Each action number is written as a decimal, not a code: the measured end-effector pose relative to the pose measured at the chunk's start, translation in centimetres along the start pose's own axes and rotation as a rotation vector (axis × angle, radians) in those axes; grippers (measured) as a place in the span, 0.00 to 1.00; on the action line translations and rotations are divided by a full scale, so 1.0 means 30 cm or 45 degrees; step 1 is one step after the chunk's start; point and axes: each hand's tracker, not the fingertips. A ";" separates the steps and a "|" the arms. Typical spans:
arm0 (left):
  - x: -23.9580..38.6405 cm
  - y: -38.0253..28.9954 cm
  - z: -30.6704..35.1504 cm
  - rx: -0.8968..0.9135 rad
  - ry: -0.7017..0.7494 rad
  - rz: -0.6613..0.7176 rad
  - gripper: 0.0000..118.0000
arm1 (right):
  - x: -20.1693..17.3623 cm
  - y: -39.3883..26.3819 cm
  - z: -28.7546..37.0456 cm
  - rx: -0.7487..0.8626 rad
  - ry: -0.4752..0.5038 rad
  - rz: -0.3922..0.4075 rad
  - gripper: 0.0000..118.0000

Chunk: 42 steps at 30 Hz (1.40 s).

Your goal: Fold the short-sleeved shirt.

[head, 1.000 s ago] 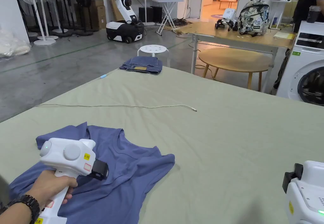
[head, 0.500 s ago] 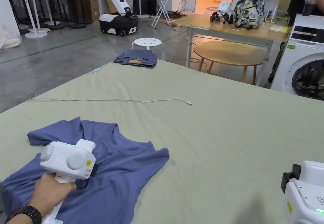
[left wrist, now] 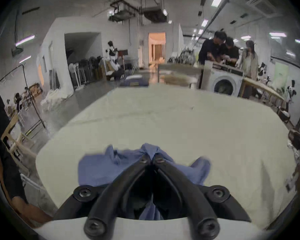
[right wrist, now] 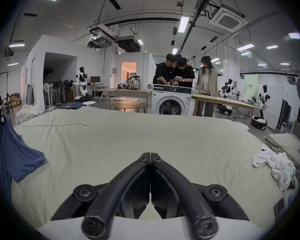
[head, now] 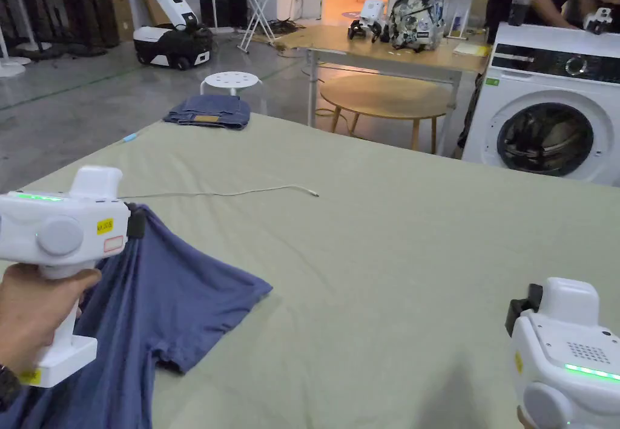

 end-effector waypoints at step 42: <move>1.730 -0.118 0.033 -0.149 -1.109 -0.425 0.39 | 0.628 -0.093 0.236 -0.006 -0.368 -0.142 0.00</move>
